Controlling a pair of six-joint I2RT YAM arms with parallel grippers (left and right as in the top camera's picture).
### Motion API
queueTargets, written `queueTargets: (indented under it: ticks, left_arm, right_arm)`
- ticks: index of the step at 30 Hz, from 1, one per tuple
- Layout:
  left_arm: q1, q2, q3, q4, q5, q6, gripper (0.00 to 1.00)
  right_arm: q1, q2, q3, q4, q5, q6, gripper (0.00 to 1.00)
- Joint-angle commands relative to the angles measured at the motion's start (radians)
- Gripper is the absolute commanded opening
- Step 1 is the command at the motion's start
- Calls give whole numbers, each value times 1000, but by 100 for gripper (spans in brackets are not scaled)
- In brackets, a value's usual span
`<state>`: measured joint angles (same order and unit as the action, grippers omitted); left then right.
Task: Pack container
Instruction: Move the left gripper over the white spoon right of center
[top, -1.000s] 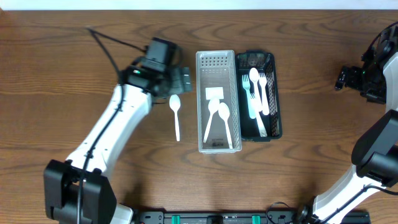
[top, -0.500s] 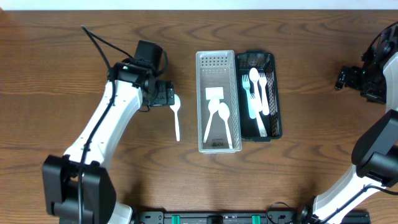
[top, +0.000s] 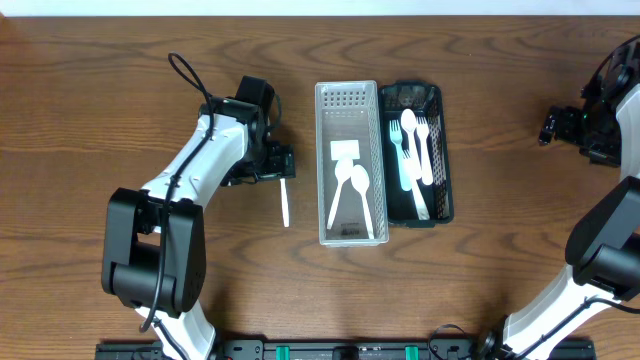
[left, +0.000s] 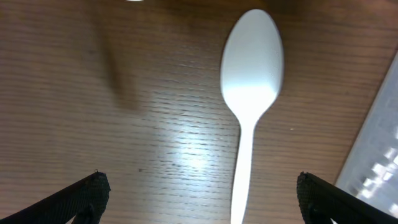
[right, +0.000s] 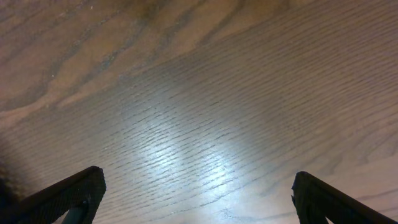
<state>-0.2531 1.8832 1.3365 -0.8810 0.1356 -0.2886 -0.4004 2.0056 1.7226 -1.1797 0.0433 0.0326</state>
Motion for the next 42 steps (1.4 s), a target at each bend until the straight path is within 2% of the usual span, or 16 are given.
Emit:
queueTargets:
  ticks: [1, 11, 16, 23, 34, 42]
  left_arm:
    - [-2, 1, 3, 0, 33, -12, 98]
    - [-15, 58, 3, -4, 24, -8, 98]
    - [-64, 60, 3, -4, -69, -8, 98]
    - [-95, 60, 3, 3, -103, -39, 98]
    - [-89, 67, 3, 22, -103, -39, 98]
    - [-89, 141, 3, 22, -103, -39, 98]
  right_arm:
    - [-6, -4, -1, 2, 1, -11, 99]
    - [-6, -5, -1, 2, 1, -11, 99]
    - [-6, -5, -1, 2, 1, -11, 99]
    - [-6, -4, -1, 2, 1, -11, 99]
    - [-6, -4, -1, 2, 1, -11, 99]
    - [-6, -5, -1, 2, 1, -11, 99]
